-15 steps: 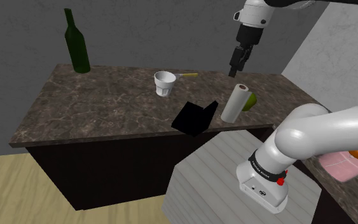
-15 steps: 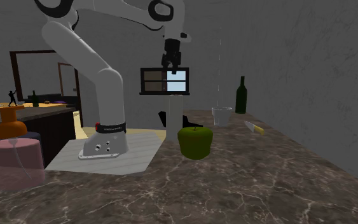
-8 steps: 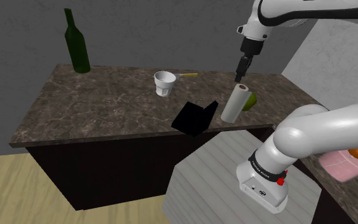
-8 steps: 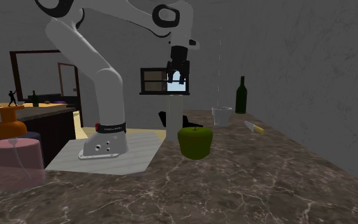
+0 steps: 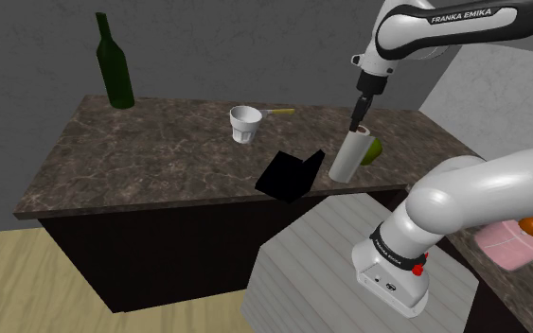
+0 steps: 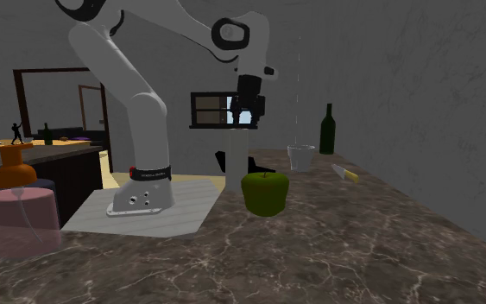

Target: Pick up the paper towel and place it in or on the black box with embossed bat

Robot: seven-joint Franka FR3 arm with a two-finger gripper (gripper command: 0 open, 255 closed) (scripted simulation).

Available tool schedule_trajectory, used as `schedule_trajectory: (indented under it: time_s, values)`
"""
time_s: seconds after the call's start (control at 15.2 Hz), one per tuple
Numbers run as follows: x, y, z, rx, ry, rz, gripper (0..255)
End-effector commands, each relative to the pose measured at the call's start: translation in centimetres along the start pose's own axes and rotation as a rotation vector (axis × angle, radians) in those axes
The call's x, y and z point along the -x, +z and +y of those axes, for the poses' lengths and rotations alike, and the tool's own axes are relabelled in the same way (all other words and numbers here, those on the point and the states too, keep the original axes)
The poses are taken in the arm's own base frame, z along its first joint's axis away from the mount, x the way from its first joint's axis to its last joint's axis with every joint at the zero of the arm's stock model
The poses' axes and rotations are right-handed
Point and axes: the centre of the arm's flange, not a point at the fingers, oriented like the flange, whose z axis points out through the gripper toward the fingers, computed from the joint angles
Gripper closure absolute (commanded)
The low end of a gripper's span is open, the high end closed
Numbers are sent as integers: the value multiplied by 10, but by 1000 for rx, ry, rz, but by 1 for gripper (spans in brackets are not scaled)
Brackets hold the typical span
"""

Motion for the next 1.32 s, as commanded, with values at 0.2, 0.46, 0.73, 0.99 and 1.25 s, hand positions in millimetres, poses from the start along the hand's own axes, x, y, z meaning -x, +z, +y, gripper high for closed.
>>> schedule_trajectory:
  time_s: [0.2,0.46,0.73,0.99,1.25]
  values:
    - [1,25,2,0,-1,0,0]
    - [1,25,2,0,-1,0,0]
    - [1,24,2,0,-1,0,255]
    - [1,25,2,0,-1,0,255]
    - [1,25,2,0,-1,0,255]
